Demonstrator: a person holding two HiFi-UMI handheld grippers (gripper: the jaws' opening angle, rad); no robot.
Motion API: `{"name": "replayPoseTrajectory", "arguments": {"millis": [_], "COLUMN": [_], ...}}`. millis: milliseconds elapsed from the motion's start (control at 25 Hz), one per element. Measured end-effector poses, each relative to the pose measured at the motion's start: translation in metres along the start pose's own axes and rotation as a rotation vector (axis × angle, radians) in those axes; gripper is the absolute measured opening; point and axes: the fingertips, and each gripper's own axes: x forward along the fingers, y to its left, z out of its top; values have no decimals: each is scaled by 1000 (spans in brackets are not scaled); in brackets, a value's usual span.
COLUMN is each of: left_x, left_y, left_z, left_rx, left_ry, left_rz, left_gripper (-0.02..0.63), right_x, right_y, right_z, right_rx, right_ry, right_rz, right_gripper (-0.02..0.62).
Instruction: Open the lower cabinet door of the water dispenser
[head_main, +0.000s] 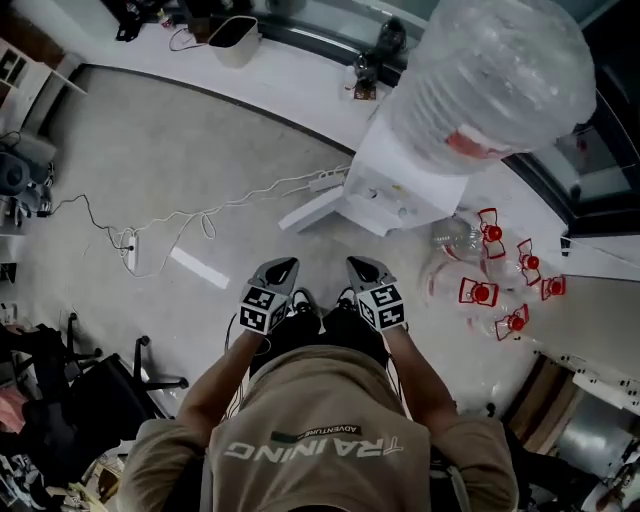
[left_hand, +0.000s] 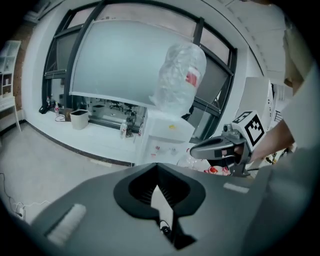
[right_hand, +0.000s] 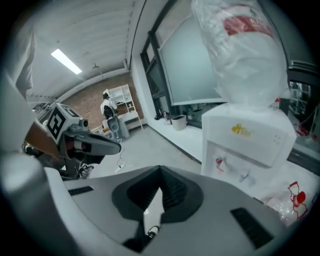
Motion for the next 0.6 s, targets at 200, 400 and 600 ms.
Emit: {"name": "replayPoseTrajectory", "arguments": {"millis": [200, 400, 600], "left_x": [-17, -42, -70], "left_y": [-18, -30, -27], "left_z": [71, 152, 200], "left_rx": [-6, 97, 190], "left_ry": [-114, -251, -328], "left_rz": [12, 23, 60], "left_gripper": [-9, -9, -9], "right_x": [-50, -91, -118], "right_y": [7, 9, 8], "right_z": [64, 132, 179], "right_rx": [50, -56, -76], "right_ry": [-100, -216, -297], "right_rz": [-15, -37, -51], "right_gripper": [8, 9, 8]}}
